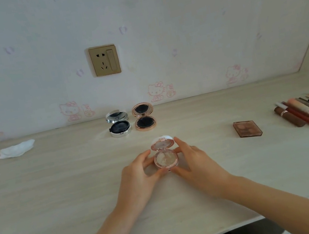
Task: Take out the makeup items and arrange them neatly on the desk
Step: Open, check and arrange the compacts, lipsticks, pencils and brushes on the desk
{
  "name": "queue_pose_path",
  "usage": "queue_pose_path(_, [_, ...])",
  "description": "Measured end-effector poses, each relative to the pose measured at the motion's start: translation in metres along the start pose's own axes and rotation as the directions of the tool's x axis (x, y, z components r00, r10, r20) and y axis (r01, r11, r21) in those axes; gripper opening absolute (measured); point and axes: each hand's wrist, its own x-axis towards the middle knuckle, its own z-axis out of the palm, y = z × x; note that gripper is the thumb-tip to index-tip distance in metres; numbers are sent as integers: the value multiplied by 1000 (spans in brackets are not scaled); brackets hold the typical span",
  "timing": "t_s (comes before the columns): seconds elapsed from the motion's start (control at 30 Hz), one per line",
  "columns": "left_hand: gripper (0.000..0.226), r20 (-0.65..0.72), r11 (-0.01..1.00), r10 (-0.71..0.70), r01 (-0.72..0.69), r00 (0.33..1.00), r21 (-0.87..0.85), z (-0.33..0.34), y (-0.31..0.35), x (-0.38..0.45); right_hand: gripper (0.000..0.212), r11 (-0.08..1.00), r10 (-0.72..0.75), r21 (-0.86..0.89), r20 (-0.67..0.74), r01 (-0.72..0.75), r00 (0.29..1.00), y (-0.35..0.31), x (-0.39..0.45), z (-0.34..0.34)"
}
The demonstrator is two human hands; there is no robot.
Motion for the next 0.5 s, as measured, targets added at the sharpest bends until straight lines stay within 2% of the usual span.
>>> queue_pose_path(0.17, [58,31,999,49,-49,998,1,2,8,3,66,1000,-20,22,-41,21,999,3,4,0])
queue_pose_path(0.33, [41,-10,993,119,-119,993,1,9,21,23,62,998,-30,49,-87,35,996,9,20,-14])
queue_pose_path(0.5, [32,-27,980,169,-165,985,112,30,25,60,63,998,23,67,-62,-19,998,23,53,-32])
